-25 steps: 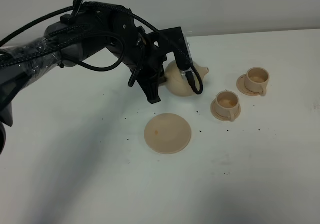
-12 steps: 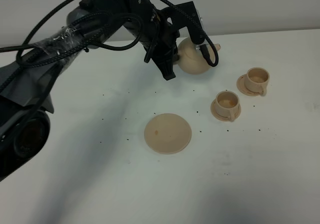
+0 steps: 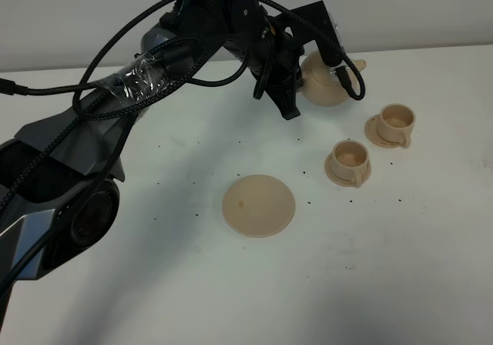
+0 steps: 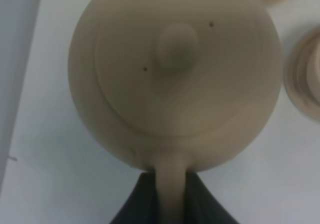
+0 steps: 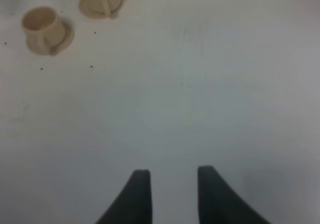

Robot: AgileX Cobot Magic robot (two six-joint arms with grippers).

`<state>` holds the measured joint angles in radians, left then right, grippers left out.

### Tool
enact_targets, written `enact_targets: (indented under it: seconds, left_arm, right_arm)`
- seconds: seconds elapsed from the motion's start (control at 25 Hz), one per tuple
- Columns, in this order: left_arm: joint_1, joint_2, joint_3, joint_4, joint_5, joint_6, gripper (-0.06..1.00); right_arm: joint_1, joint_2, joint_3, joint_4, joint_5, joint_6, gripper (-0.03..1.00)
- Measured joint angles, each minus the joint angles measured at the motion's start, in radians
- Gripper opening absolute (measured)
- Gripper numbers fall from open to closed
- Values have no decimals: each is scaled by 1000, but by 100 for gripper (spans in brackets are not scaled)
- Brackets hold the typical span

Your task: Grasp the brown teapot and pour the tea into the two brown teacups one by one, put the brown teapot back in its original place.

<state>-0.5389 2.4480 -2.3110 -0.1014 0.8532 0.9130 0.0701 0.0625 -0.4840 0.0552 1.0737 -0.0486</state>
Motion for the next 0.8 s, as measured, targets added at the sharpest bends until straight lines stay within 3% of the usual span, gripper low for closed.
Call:
enact_targets:
  seconds: [0.48, 0.8]
  left_arm:
    - [-31, 54, -5, 52, -105, 3, 12]
    - [-44, 90, -5, 83, -210, 75, 12]
  right_arm:
    - [0, 0, 0, 0, 0, 0, 24]
    - [0, 0, 0, 0, 0, 0, 24]
